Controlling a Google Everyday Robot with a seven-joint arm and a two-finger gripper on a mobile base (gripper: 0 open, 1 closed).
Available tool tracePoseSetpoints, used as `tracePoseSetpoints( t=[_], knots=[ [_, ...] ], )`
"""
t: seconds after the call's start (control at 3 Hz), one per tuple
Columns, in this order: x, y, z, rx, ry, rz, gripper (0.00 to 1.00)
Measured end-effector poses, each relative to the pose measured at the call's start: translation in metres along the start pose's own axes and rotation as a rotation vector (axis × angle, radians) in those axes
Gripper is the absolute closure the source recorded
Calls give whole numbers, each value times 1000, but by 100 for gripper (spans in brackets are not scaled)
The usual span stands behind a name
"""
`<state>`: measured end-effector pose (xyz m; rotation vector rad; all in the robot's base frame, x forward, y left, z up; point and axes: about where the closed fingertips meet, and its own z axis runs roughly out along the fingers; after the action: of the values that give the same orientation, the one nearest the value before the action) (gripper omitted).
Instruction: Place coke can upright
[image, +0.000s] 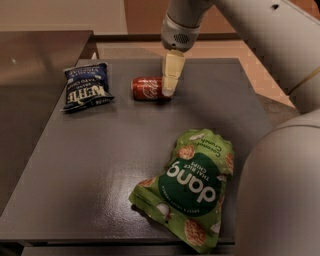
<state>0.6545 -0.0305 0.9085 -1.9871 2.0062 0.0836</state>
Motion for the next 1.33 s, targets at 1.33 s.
tracePoseSetpoints(
  t=[1.33],
  knots=[
    [-38,15,68,-81,136,-85,0]
  ],
)
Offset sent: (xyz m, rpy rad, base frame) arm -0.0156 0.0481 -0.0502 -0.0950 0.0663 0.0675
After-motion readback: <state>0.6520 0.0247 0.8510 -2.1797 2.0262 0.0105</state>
